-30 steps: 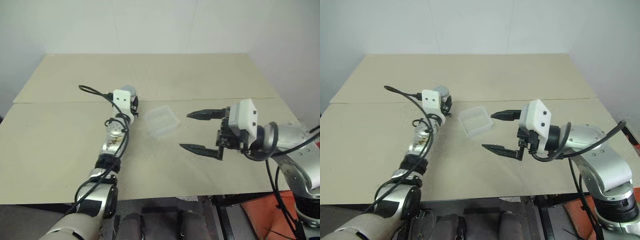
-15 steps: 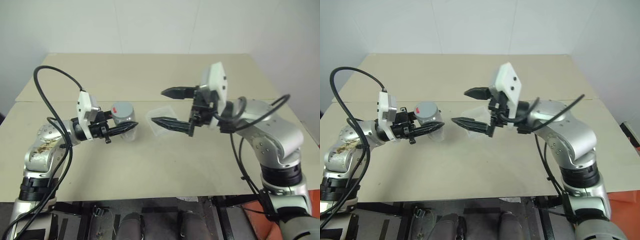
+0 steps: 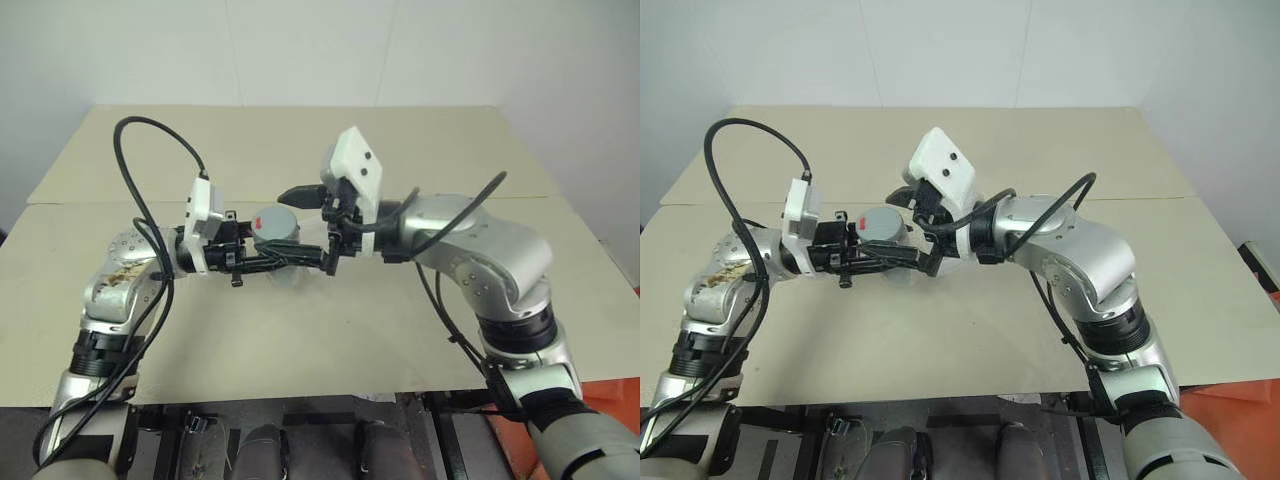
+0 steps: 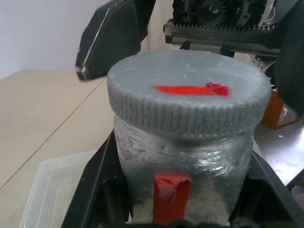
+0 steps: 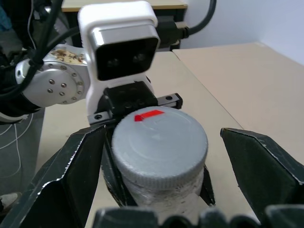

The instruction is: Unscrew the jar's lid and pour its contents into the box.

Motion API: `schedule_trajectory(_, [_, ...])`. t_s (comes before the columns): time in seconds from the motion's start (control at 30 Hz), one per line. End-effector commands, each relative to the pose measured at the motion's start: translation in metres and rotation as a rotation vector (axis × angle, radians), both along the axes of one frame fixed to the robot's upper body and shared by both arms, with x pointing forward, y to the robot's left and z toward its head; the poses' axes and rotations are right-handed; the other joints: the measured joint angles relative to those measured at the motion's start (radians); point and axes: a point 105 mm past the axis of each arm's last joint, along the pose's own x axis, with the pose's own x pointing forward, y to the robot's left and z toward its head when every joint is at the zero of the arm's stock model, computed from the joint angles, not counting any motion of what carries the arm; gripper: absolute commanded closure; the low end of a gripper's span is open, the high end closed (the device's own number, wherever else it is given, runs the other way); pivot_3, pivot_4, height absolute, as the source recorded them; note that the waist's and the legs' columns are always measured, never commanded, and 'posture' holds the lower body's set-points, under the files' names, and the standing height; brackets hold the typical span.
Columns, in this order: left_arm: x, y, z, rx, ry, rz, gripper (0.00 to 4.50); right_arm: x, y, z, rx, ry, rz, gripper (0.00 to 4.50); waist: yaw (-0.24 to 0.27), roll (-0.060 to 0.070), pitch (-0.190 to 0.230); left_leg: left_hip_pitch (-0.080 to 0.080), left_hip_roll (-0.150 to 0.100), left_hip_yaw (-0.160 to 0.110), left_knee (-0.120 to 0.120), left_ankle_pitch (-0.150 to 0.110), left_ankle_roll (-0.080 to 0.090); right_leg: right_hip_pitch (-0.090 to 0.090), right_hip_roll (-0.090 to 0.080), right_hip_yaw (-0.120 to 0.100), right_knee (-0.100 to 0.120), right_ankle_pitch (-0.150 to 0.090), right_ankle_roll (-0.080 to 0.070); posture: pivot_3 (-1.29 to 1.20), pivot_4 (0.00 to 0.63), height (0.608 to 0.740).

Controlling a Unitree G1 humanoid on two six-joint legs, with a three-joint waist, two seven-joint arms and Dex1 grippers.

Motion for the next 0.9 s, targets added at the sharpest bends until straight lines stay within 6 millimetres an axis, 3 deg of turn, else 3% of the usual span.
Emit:
schedule_trajectory(0.03, [-0.0013,-0.0034,0.0075,-0.005,-0.045,-0.023,2.51,-0.0051,0.0042,0.0100,0.003,-0.053,0.013,0.00,-0.002,0.000,0.000,-0.001,0.000,0.000,0.000,0.000,0.000,-0.001,0.000,0.000,0.000,0.000,0.000,0.00,0.150,0.740])
schedule_trajectory(0.5, [-0.0032,-0.0028,0.0034,0.007,-0.035,-0.029,2.51,-0.0053,0.0077,0.0097,-0.005,-0.068,0.034,0.00,-0.005,0.000,0.000,-0.003,0.000,0.000,0.000,0.000,0.000,-0.004,0.000,0.000,0.001,0.000,0.000,0.00,0.150,0.740])
schedule_trajectory(0.6, [-0.0034,-0.0022,0.0034,0.007,-0.033,-0.029,2.51,-0.0052,0.0083,0.0100,-0.006,-0.074,0.035,0.60,-0.005,0.000,0.000,-0.003,0.000,0.000,0.000,0.000,0.000,-0.004,0.000,0.000,0.001,0.000,0.000,0.00,0.150,0.740])
schedule_trajectory(0.7, [-0.0037,-0.0017,0.0020,0.011,-0.030,-0.029,2.51,-0.0054,0.0087,0.0111,0.000,-0.081,0.035,1.67,-0.006,0.000,0.000,-0.003,0.000,0.000,0.000,0.000,0.000,-0.004,0.000,0.000,0.001,0.000,0.000,0.00,0.150,0.740])
schedule_trajectory(0.9, [-0.0036,-0.0022,0.0006,0.015,-0.027,-0.031,2.51,-0.0053,0.0083,0.0136,0.006,-0.098,0.036,1.74,-0.005,0.000,0.000,-0.004,0.000,0.000,0.000,0.000,0.000,-0.004,0.000,0.000,0.001,0.000,0.000,0.00,0.150,0.740])
